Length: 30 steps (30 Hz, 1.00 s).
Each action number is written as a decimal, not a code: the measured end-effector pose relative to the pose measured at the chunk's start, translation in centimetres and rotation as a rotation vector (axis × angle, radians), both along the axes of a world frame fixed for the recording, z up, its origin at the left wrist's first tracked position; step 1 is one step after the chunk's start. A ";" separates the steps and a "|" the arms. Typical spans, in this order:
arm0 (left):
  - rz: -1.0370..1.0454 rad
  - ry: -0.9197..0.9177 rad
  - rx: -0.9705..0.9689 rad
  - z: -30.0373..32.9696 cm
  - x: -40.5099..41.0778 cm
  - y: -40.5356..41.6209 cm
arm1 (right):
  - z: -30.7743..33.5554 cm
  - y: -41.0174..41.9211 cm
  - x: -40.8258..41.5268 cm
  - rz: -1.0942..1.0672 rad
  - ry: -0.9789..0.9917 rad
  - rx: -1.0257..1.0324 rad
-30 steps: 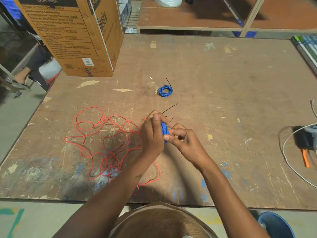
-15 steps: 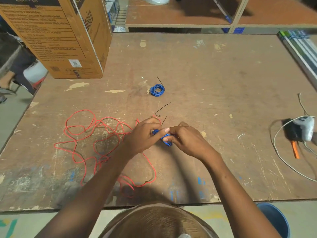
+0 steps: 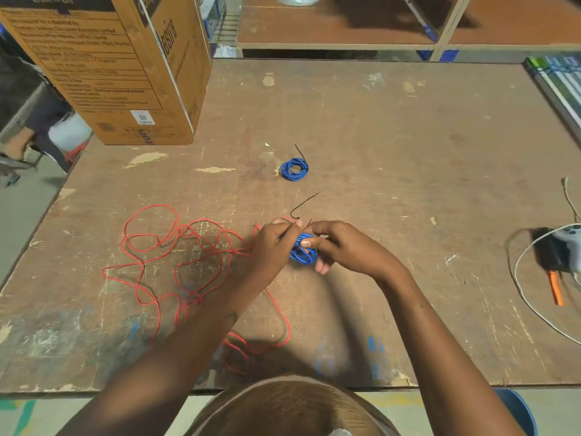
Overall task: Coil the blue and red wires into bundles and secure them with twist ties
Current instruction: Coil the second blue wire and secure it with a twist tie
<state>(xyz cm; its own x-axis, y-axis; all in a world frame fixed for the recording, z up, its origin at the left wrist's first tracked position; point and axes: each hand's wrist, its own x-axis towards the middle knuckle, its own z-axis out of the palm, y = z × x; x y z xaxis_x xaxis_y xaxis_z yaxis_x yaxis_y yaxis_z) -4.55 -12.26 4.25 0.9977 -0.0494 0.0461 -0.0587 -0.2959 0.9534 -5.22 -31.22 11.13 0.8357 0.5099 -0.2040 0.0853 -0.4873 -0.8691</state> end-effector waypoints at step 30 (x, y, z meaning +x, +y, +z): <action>0.217 0.112 0.358 -2.1 7.7 1.1 | -11.0 4.1 9.5 -0.526 -0.164 -0.273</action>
